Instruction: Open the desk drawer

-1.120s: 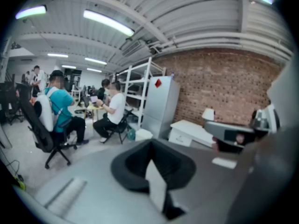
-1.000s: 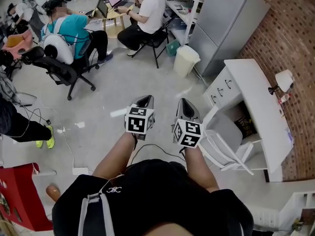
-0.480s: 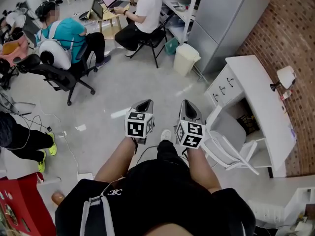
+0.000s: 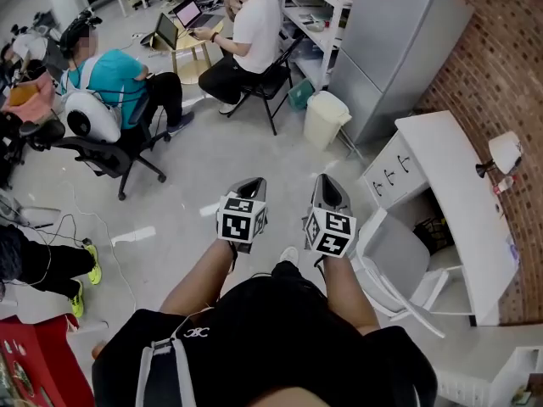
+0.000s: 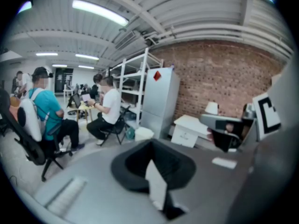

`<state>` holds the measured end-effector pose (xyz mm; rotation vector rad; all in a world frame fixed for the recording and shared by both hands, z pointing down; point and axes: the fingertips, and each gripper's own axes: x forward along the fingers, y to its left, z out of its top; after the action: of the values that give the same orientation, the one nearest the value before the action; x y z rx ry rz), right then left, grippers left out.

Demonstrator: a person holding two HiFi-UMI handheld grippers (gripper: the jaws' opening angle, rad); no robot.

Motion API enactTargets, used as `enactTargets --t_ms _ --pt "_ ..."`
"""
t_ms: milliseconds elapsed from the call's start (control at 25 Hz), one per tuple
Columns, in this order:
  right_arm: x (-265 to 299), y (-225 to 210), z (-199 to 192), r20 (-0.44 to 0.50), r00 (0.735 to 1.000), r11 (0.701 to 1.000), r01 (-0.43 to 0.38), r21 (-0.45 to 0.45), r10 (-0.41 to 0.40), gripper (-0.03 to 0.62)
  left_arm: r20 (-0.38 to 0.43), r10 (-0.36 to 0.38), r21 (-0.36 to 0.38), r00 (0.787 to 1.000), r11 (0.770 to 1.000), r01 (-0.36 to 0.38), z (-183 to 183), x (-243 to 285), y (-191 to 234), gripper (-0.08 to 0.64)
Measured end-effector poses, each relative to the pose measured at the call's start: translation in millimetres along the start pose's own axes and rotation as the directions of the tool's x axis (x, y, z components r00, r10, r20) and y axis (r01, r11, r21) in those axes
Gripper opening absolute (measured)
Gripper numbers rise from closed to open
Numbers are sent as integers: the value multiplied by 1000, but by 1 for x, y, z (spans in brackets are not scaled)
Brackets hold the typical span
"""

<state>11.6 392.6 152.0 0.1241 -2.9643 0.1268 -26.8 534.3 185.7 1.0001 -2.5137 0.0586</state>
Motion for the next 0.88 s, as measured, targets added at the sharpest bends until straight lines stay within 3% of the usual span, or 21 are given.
enactTargets --t_ms 200,480,680,880 --pt "37 -65 16 4 998 997 65 32 -65 -2 -34 -41 34 999 999 42 32 65 -18 -2" --pt "65 -176 21 8 980 975 197 99 -198 -2 -66 -150 113 986 981 157 78 165 -77 -2" --pt "70 -244 15 -12 957 945 288 157 -290 -2 -106 -228 158 968 957 243 91 215 -125 -2" --pt "56 -285 14 -31 926 909 376 181 -377 -2 -163 -304 181 939 926 331 90 248 -162 -2"
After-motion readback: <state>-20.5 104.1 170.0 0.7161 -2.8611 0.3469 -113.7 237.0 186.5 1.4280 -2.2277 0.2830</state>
